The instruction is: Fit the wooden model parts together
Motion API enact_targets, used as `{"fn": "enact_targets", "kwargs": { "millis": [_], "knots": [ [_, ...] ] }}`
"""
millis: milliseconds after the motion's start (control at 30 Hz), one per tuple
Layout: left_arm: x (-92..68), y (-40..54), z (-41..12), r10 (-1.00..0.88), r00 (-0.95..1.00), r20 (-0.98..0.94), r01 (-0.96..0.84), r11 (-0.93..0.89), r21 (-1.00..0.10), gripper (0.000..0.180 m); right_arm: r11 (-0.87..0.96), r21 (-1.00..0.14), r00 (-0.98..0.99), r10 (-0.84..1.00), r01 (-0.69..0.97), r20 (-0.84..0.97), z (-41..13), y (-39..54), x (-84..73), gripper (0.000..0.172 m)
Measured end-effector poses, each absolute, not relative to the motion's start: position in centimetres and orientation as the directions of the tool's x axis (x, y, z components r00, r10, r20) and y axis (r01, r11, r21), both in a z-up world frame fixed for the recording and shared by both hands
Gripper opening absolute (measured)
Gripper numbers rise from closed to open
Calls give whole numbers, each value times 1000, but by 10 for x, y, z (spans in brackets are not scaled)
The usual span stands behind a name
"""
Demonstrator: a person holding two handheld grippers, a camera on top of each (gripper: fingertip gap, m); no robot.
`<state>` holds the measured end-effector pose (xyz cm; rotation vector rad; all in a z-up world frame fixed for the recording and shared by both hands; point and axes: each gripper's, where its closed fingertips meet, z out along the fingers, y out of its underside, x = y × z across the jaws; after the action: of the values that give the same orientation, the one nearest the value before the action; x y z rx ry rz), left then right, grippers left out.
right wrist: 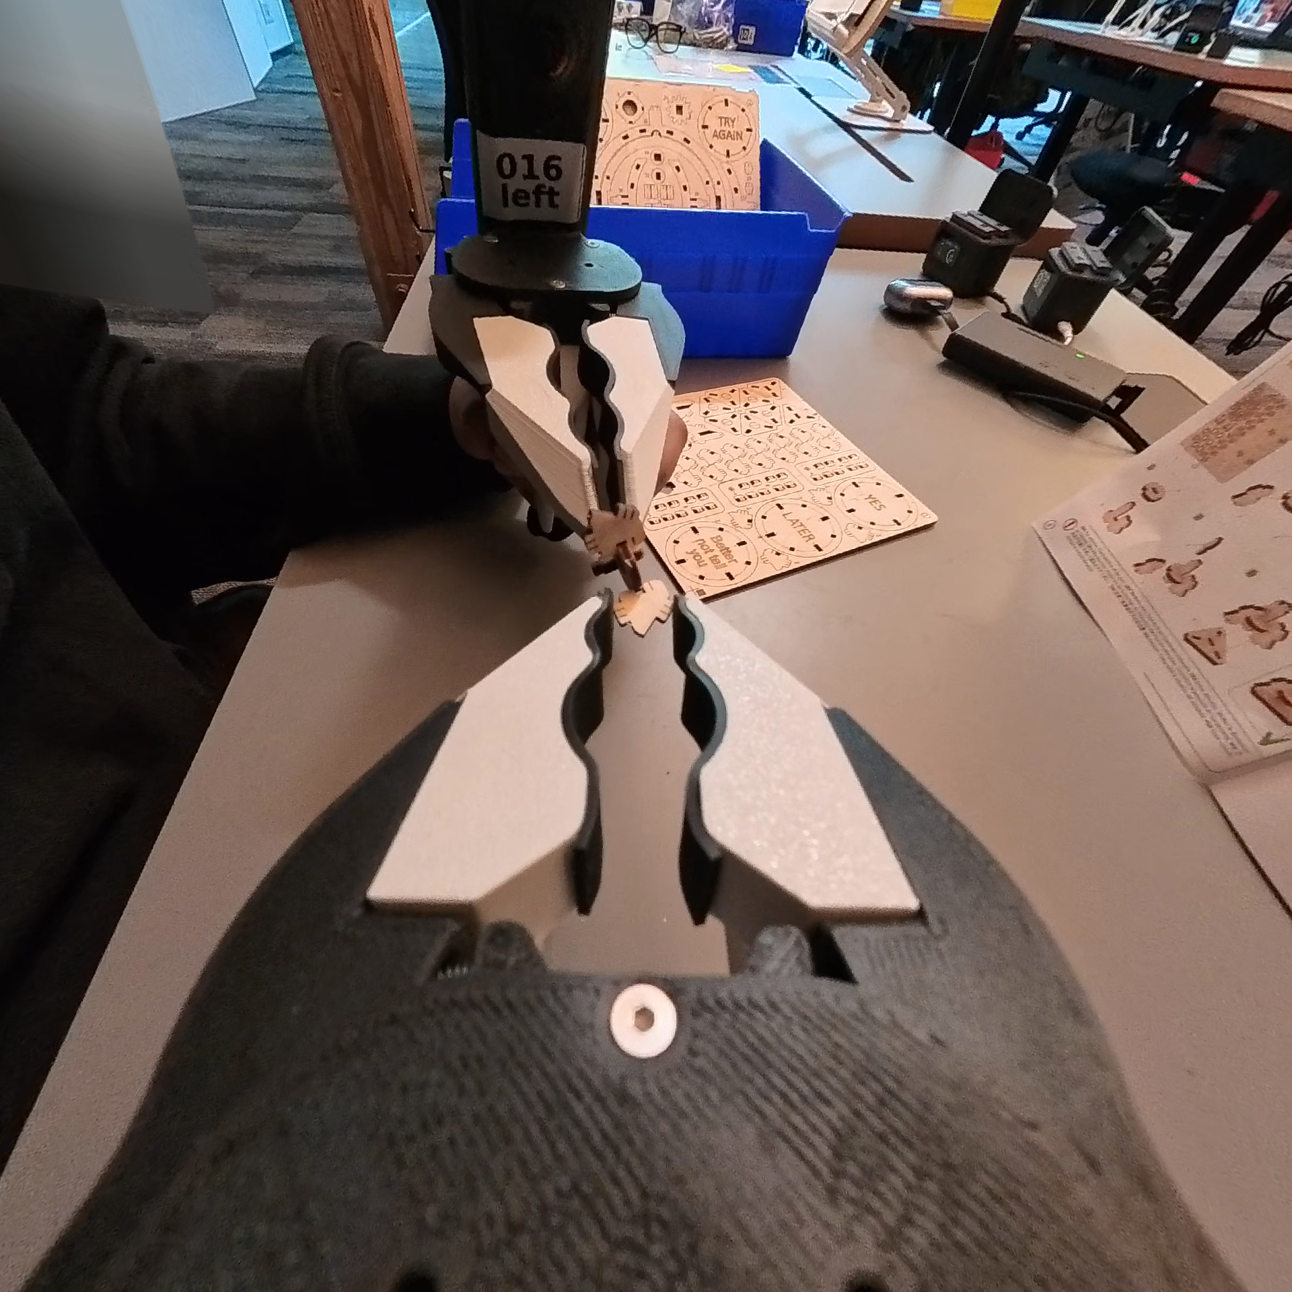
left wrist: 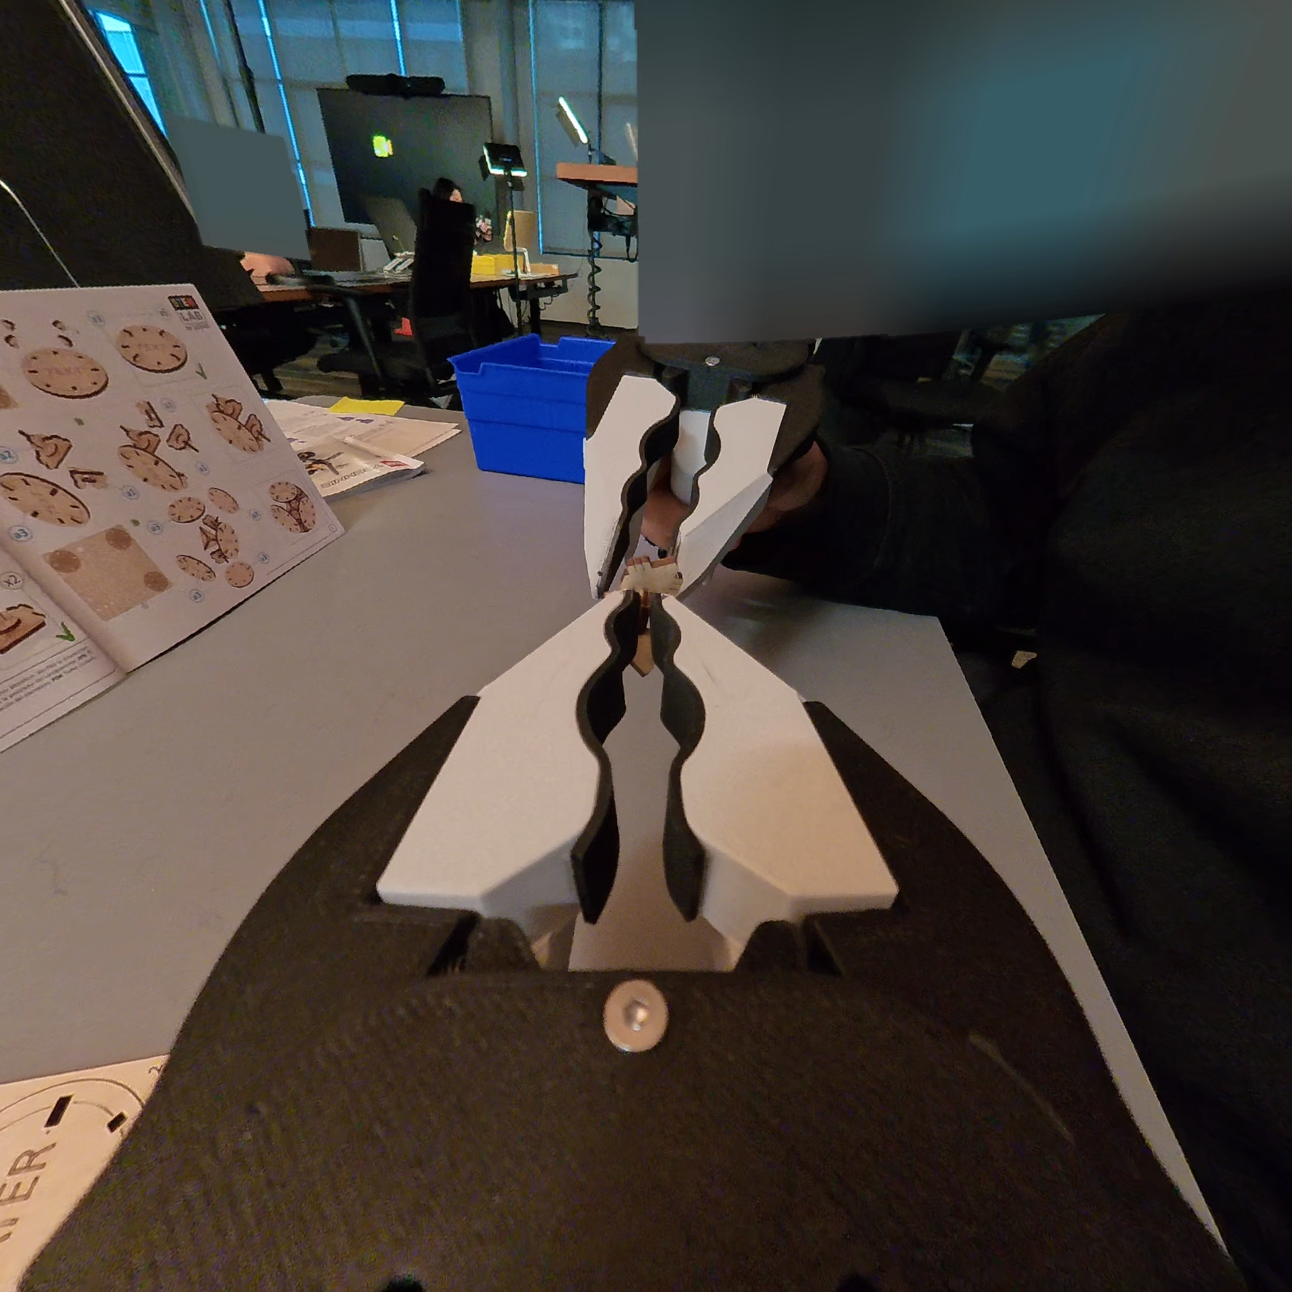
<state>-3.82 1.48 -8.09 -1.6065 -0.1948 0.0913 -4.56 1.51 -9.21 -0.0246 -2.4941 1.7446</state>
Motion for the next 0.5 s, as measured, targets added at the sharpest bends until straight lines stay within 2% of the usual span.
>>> {"fn": "enact_targets", "kwargs": {
  "millis": [300, 500],
  "knots": [
    [-37, 15, -82, 172, 983, 61, 69, -41, -997, 0, 356, -929, -989, 60, -104, 133, -90, 14, -42, 14],
    [-38, 14, -77, 180, 981, 67, 71, -12, -997, 0, 308, -951, -997, 69, -22, 46, -86, 14, -44, 14]
  ]
}}
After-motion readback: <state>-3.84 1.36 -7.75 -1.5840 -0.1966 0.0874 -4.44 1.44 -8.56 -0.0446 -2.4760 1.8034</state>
